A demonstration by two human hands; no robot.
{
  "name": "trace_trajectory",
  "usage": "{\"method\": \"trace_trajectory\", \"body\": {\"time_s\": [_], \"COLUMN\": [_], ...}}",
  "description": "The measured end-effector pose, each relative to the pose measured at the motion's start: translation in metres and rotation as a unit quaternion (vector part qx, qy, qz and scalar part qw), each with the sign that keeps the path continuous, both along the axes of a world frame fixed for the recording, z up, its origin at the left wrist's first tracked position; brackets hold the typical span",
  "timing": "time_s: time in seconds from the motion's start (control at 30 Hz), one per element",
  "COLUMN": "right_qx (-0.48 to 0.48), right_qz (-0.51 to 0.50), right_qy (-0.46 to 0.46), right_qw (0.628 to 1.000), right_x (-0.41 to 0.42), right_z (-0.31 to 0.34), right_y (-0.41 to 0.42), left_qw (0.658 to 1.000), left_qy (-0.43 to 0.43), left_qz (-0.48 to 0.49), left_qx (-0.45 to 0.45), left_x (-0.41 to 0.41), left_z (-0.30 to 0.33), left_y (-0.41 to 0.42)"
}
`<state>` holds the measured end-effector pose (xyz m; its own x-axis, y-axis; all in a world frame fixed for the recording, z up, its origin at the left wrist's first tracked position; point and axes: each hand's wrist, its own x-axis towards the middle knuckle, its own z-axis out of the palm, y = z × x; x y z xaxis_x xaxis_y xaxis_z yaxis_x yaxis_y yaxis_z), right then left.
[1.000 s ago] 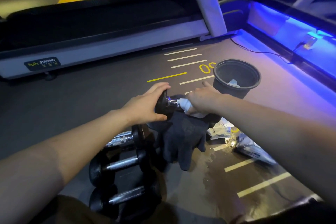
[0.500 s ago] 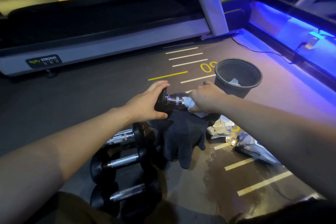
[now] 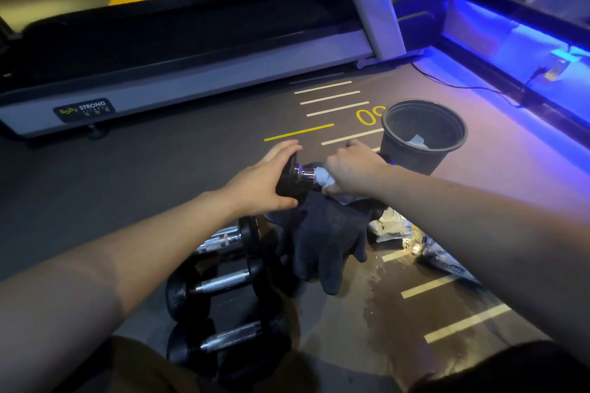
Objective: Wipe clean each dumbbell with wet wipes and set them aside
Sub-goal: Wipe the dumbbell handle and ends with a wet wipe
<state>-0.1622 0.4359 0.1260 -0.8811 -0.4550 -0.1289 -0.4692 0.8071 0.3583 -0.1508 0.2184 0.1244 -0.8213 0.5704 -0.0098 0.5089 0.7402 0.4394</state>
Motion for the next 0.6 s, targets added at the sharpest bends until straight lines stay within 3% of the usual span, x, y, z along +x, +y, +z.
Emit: {"method": "trace_trajectory", "body": {"time_s": [0.4,0.6], "right_qx": [-0.067,-0.039], "right_qz": [-0.038,-0.035], "right_qy": [-0.019,-0.017], "right_qw": [0.997,0.999], "right_x": [-0.001,-0.001], "right_z": [0.000,-0.004], "right_y": [-0.039,-0.021], "left_qw": [1.000,1.000], "left_qy": [0.007,0.011], "left_qz": [-0.009,-0.017], "left_qx": [-0.008,-0.017], "left_x": [0.001,0.000], "left_z": [0.001,0.000], "left_y": [-0.002,-0.002]}}
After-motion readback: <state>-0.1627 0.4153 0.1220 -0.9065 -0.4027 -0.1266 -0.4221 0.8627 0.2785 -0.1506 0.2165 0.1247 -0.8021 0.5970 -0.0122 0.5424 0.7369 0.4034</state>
